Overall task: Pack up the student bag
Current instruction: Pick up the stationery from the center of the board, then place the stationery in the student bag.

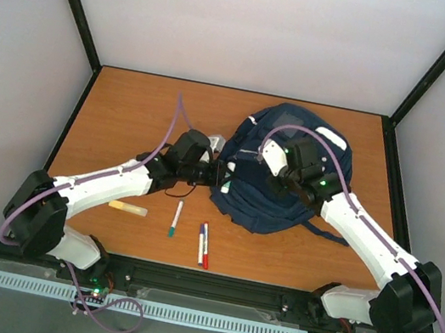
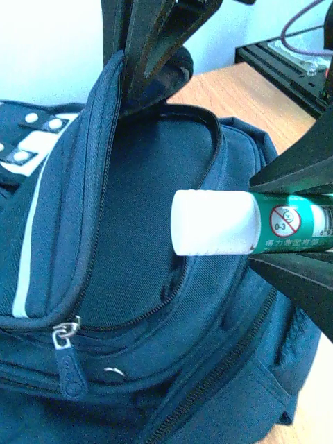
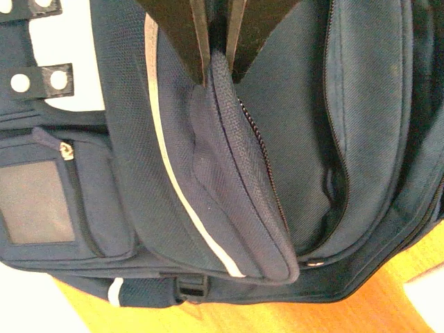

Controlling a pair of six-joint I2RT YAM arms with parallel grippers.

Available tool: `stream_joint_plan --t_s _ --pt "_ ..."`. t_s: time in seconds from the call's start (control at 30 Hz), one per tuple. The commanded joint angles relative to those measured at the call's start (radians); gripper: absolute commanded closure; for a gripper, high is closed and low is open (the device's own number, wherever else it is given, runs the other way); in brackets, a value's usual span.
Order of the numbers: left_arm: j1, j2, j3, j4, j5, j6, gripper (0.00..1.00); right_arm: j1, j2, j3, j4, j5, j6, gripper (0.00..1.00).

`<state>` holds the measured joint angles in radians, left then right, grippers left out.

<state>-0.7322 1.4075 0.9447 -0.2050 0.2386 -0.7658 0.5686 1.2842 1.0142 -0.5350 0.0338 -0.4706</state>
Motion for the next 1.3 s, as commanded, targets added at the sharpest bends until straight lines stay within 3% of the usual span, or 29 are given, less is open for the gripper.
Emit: stream_joint_plan --t_s 0.0,0.47,0.83,1.0,1.07,1.13,1.27 --pt "-0.022 -0.009 0.057 0.033 0.035 -0.034 0.99 -0.015 0.008 0.097 0.018 -0.023 0.025 0.97" --pt "-0.055 0.071 0.106 0.117 0.072 -0.124 0.99 -0.046 0.116 0.344 -0.084 -0.111 0.09 0.97" --pt "-0.055 0.254 0.276 0.113 -0.007 -0.377 0.97 -0.055 0.116 0.386 -0.121 -0.154 0.138 0.97" --pt "-0.054 0.295 0.284 0.159 -0.062 -0.493 0.96 -0.065 0.099 0.359 -0.113 -0.167 0.138 0.97" --pt "-0.055 0.308 0.271 0.193 -0.091 -0.551 0.87 -0.068 0.097 0.352 -0.109 -0.172 0.141 0.97" --pt "-0.055 0.326 0.27 0.232 -0.094 -0.586 0.66 -0.071 0.095 0.35 -0.109 -0.181 0.144 0.97" --pt "-0.055 0.371 0.319 0.234 -0.052 -0.587 0.49 -0.082 0.094 0.352 -0.115 -0.207 0.152 0.97"
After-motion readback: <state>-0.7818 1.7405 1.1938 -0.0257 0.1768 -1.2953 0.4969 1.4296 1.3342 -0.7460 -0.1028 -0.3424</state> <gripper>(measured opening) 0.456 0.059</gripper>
